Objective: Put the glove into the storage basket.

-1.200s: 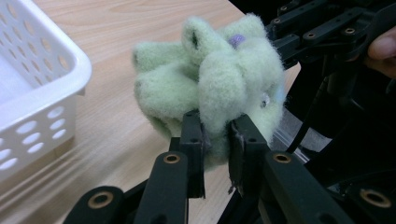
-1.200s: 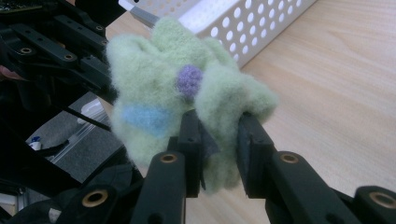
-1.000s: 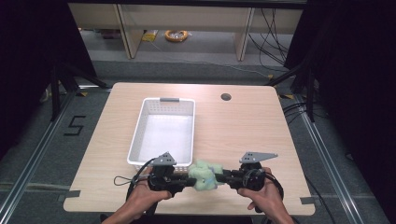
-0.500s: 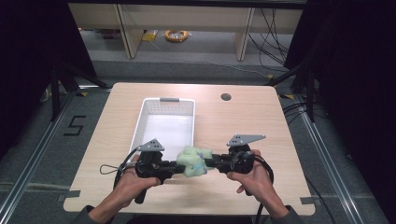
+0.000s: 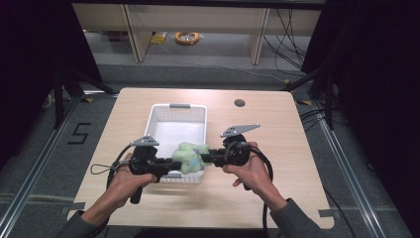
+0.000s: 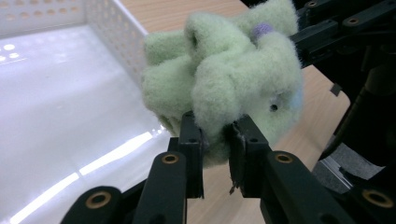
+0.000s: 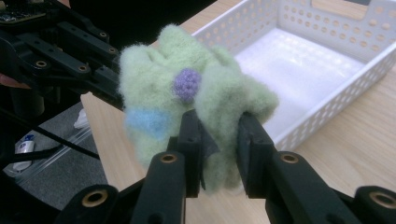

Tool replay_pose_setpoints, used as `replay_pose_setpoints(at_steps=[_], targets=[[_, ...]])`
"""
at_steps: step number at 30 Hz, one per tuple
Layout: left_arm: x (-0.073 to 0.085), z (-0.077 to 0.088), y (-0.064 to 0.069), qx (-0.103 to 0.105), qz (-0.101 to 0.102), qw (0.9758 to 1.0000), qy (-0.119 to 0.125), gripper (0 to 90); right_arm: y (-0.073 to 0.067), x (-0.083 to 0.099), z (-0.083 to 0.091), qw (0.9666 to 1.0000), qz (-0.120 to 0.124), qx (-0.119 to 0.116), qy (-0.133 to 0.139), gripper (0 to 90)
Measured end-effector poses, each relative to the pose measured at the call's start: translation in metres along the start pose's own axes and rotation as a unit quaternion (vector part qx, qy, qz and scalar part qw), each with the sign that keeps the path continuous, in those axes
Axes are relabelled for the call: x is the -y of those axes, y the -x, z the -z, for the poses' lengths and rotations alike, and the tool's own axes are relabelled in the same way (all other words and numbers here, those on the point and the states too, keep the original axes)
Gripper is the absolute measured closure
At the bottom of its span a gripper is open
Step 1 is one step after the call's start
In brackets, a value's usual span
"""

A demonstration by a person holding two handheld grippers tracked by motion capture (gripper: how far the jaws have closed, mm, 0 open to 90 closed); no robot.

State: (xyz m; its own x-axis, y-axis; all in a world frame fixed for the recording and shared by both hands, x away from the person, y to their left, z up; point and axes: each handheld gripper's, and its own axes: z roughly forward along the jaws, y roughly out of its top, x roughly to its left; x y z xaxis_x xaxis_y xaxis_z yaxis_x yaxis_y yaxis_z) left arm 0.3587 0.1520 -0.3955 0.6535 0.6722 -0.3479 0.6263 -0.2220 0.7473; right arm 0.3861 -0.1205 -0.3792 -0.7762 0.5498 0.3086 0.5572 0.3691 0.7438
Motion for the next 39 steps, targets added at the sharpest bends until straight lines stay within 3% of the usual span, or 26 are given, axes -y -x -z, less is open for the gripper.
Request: replay_pose_setpoints(at_steps=[4, 9, 14, 18, 20, 21, 22, 23, 26, 28, 31, 32, 35, 36, 37, 39], targets=[[-0.002, 0.002, -0.013, -0.015, 0.011, 0.9998, -0.001, 75.6, 0.002, -0.009, -0.014, 1.0, -0.002, 0.001, -0.007, 74.1], [0.0, 0.002, -0.029, -0.031, 0.017, 0.9992, -0.02, 75.6, 0.002, -0.017, -0.035, 0.9997, -0.009, -0.002, -0.021, 74.1], [0.004, -0.001, -0.045, -0.035, 0.043, 0.9981, -0.026, 75.6, 0.005, -0.02, -0.057, 0.9994, -0.007, 0.005, -0.034, 74.1], [0.007, -0.005, -0.057, -0.039, 0.045, 0.997, -0.05, 75.4, 0.007, -0.02, -0.071, 0.9987, -0.019, 0.004, -0.047, 74.1], [0.008, -0.008, -0.06, -0.041, 0.053, 0.9966, -0.049, 75.4, 0.009, -0.018, -0.077, 0.9984, -0.022, 0.006, -0.051, 74.1], [0.009, -0.009, -0.063, -0.04, 0.041, 0.9964, -0.063, 75.4, 0.009, -0.018, -0.08, 0.998, -0.028, 0.006, -0.056, 74.1], [0.01, -0.012, -0.063, -0.045, 0.054, 0.996, -0.054, 75.3, 0.01, -0.016, -0.084, 0.9976, -0.032, 0.008, -0.061, 74.1], [0.011, -0.013, -0.065, -0.047, 0.049, 0.9959, -0.061, 75.2, 0.011, -0.015, -0.086, 0.9972, -0.035, 0.008, -0.066, 74.1], [0.012, -0.018, -0.069, -0.047, 0.059, 0.9948, -0.069, 75.1, 0.014, -0.013, -0.092, 0.9968, -0.035, 0.012, -0.071, 74.1], [0.012, -0.019, -0.073, -0.041, 0.052, 0.994, -0.087, 75.0, 0.015, -0.012, -0.096, 0.9959, -0.04, 0.013, -0.08, 74.0], [0.013, -0.024, -0.073, -0.048, 0.063, 0.9932, -0.085, 74.8, 0.016, -0.011, -0.1, 0.9951, -0.043, 0.02, -0.087, 73.8], [0.014, -0.025, -0.074, -0.046, 0.062, 0.9932, -0.087, 74.6, 0.018, -0.01, -0.101, 0.9951, -0.038, 0.019, -0.089, 73.8], [0.014, -0.028, -0.076, -0.046, 0.058, 0.9923, -0.099, 74.2, 0.017, -0.008, -0.104, 0.992, -0.059, 0.026, -0.108, 73.6], [0.014, -0.027, -0.077, -0.047, 0.047, 0.9918, -0.11, 74.1, 0.017, -0.007, -0.105, 0.9918, -0.06, 0.028, -0.109, 73.5], [0.014, -0.03, -0.075, -0.049, 0.051, 0.9921, -0.104, 74.1, 0.017, -0.007, -0.106, 0.9917, -0.058, 0.029, -0.111, 73.4], [0.014, -0.03, -0.076, -0.052, 0.042, 0.9909, -0.117, 73.8, 0.018, -0.007, -0.108, 0.9914, -0.05, 0.03, -0.117, 73.3]])
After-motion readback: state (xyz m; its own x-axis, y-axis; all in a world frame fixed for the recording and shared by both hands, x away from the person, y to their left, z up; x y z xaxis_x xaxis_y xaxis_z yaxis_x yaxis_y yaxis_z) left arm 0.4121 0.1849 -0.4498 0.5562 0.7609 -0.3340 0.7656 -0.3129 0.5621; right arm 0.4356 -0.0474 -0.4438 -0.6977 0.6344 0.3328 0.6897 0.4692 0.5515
